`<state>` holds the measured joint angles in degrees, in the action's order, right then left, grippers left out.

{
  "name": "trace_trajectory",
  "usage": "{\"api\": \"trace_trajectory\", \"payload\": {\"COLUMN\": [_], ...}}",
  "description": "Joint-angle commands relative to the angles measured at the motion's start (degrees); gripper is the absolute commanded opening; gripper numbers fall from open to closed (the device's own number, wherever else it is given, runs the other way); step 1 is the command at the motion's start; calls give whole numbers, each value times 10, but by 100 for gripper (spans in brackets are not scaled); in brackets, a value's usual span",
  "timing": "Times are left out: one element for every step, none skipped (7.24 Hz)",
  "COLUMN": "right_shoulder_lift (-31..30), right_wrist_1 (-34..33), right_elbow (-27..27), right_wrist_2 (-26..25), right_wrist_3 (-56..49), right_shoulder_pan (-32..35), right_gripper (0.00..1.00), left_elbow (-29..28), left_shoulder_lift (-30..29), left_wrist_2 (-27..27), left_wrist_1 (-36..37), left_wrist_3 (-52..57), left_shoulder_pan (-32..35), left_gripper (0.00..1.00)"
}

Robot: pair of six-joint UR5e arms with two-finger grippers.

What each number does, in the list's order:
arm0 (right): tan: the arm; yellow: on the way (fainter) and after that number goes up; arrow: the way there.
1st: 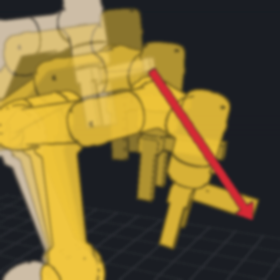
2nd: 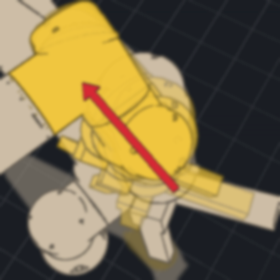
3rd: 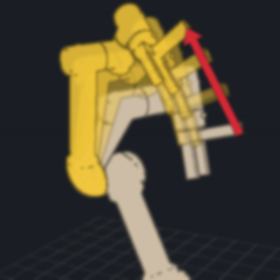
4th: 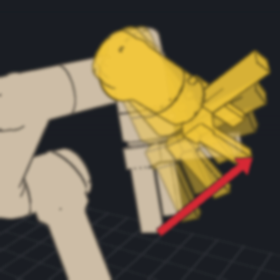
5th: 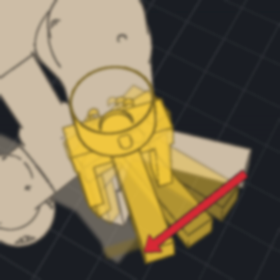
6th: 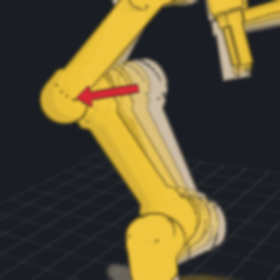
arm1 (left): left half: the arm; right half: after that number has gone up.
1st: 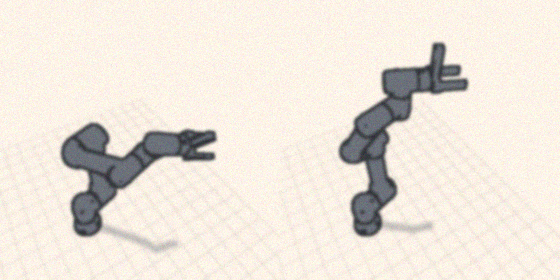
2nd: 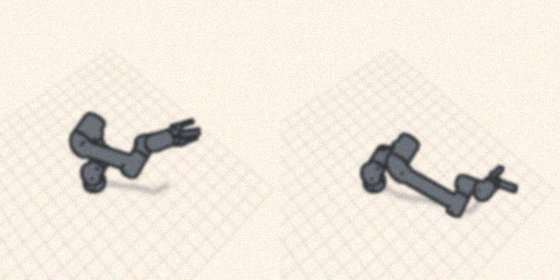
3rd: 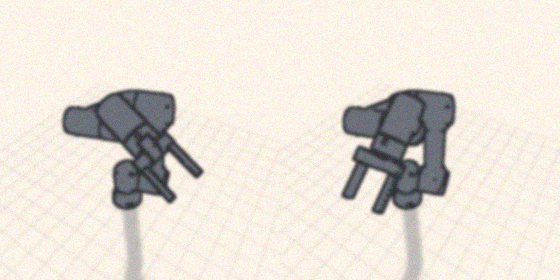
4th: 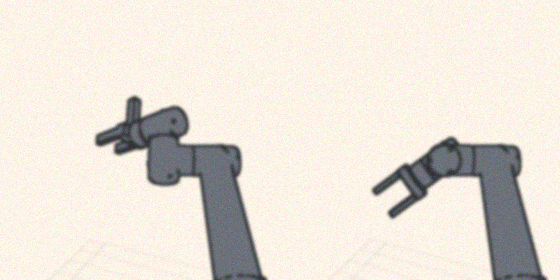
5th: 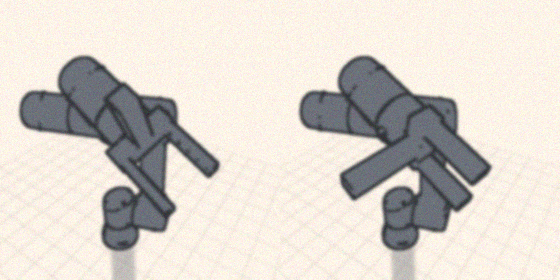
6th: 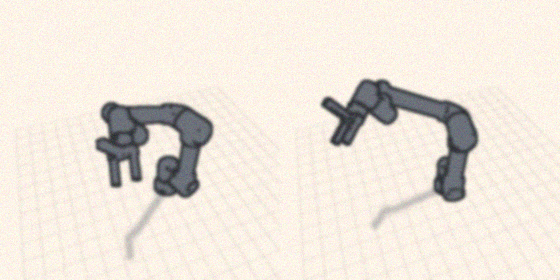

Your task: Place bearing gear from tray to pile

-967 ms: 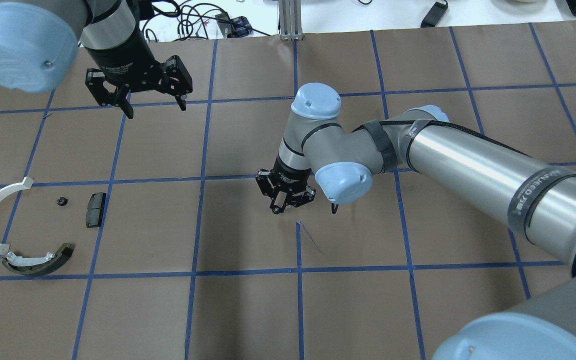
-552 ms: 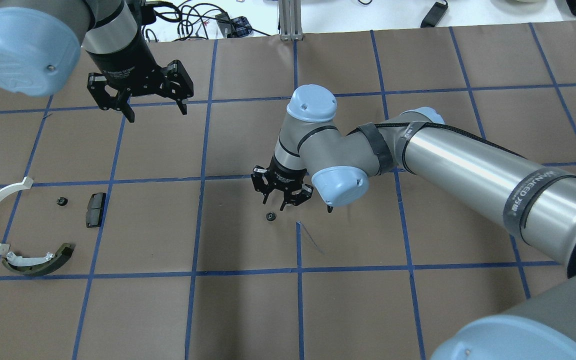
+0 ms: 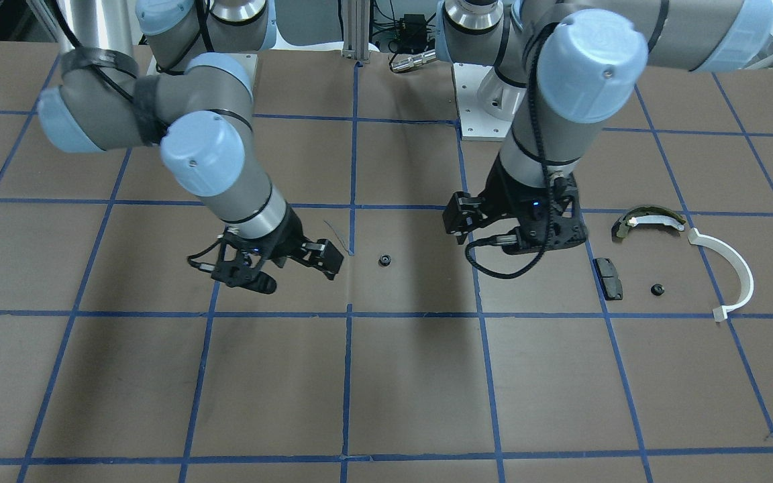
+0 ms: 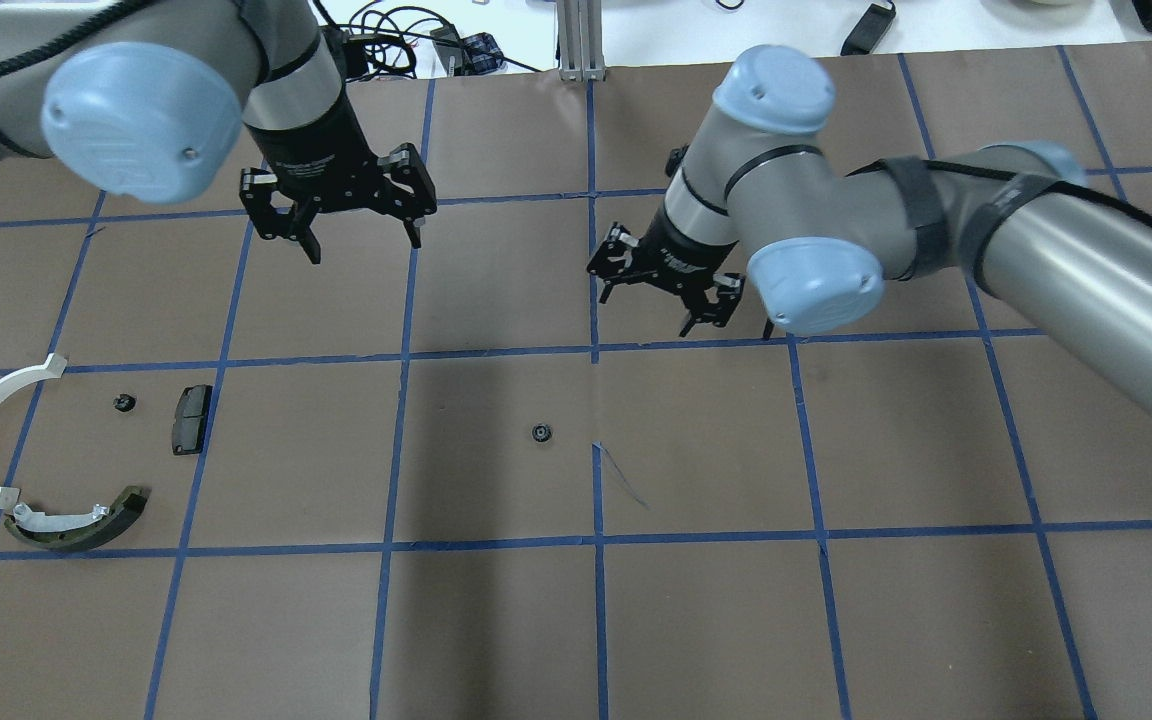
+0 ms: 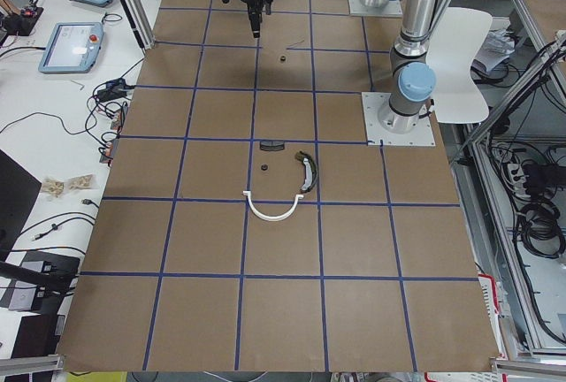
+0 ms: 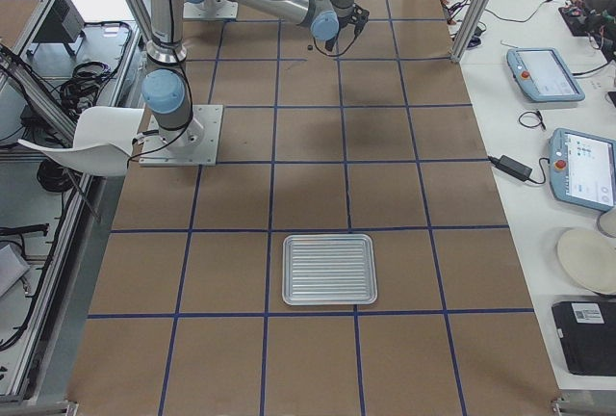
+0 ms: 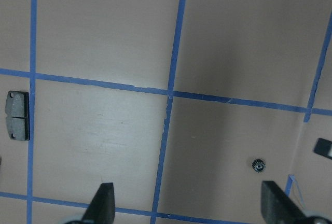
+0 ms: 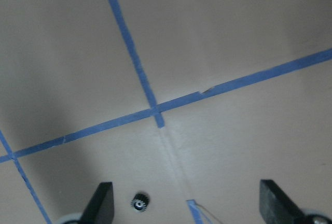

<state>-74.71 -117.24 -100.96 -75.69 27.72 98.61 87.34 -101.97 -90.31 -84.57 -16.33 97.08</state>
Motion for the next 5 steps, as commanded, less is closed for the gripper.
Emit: {"api": "trace_trajectory", "payload": {"right_shoulder_lift": [-77, -110, -142, -175, -206], "right_wrist_1": [102, 139, 170, 205, 240], "right_elbow": [1, 2, 2, 3, 9], "right_wrist_2": [-53, -61, -96, -117, -122], "right_wrist_3": [-86, -119, -178, -214, -214], "right_shoulder_pan": [-55, -83, -109, -121, -121], "right_gripper": [100, 100, 100, 100, 100], "left_elbow": [62, 141, 204, 222, 223], "left_shoulder_lift": [-61, -83, -97, -111, -127], "left_wrist_2": [-4, -6, -5, -7, -9], "left_wrist_1": [120, 239, 361, 388, 390], "left_wrist_3": [-120, -129, -131, -140, -151], "left_shoulder_pan": [102, 123, 129, 144, 154], "left_gripper": [100, 100, 100, 100, 100]}}
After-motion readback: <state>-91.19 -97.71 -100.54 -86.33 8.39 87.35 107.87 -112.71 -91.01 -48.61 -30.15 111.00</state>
